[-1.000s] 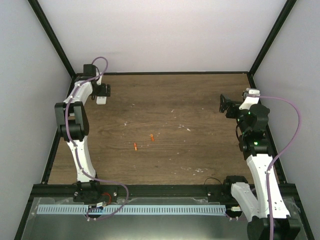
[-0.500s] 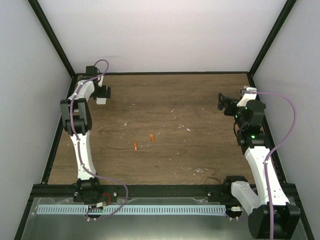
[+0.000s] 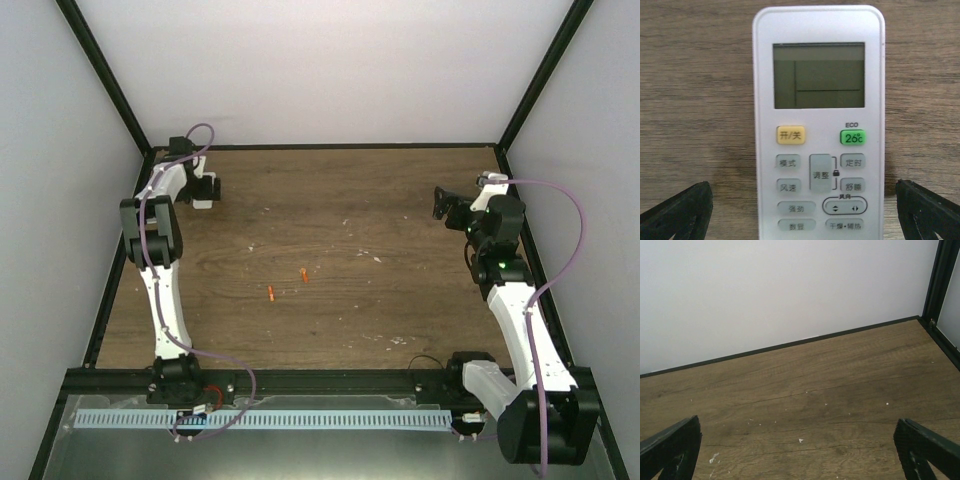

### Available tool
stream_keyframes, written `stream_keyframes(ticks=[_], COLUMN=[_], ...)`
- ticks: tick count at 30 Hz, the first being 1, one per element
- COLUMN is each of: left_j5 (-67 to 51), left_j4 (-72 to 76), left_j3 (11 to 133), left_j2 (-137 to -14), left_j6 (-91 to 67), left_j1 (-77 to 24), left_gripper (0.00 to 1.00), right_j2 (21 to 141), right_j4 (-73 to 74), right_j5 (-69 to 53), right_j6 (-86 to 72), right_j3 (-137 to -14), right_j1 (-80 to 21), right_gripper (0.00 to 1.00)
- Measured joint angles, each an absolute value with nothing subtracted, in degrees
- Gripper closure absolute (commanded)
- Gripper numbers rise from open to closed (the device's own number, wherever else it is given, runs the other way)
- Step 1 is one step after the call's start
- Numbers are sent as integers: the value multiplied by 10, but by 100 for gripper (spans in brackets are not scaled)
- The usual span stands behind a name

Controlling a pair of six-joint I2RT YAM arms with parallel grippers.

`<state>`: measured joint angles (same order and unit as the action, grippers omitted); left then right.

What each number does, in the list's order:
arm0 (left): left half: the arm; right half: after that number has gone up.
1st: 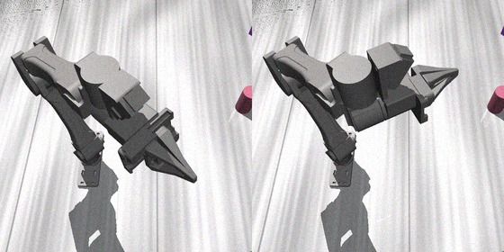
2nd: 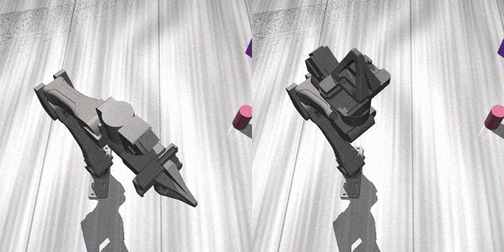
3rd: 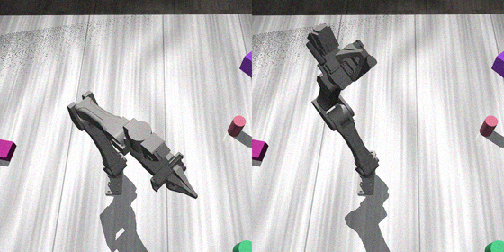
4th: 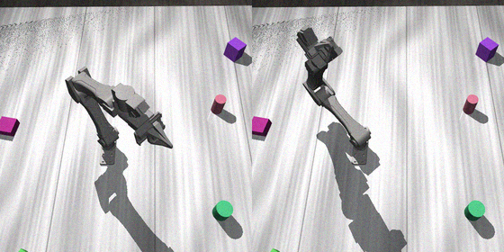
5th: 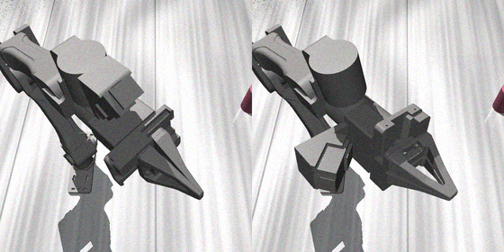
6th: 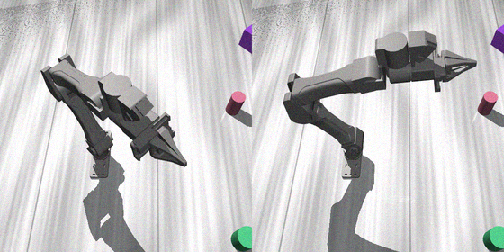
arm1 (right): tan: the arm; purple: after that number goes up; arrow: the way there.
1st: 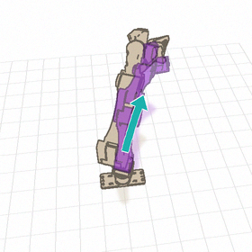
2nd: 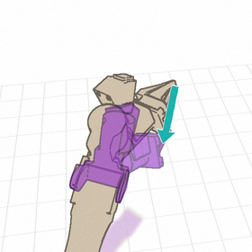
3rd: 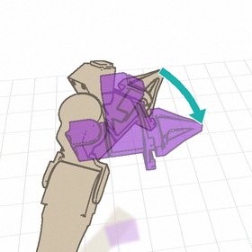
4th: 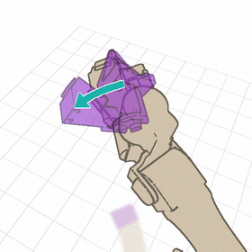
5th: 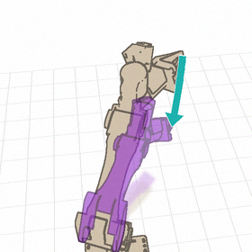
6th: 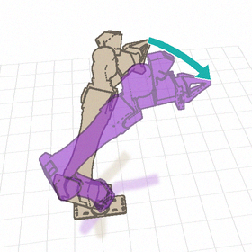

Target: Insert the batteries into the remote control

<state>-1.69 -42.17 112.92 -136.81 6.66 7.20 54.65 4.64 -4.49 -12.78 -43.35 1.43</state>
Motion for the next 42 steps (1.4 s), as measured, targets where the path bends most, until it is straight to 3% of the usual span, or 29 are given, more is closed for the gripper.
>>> stream_keyframes(ticks=[5,10,28,42], left_j5=[-24,-26,-39,-104], left_j4=[-423,-426,-407,-340], left_j3=[1132,1144,1120,909], left_j2=[-1370,-1378,-1368,-1239], left_j6=[67,69,78,35], left_j1=[72,72,59,-62], left_gripper=[4,21,53,57], right_j2=[547,547,539,577], right_j4=[46,46,46,45], right_j5=[-42,-40,-46,-153], right_j6=[-128,-128,-128,-158], right_j3=[-434,-434,-434,-412], right_j1=[14,14,14,6], right_gripper=[0,0,3,8])
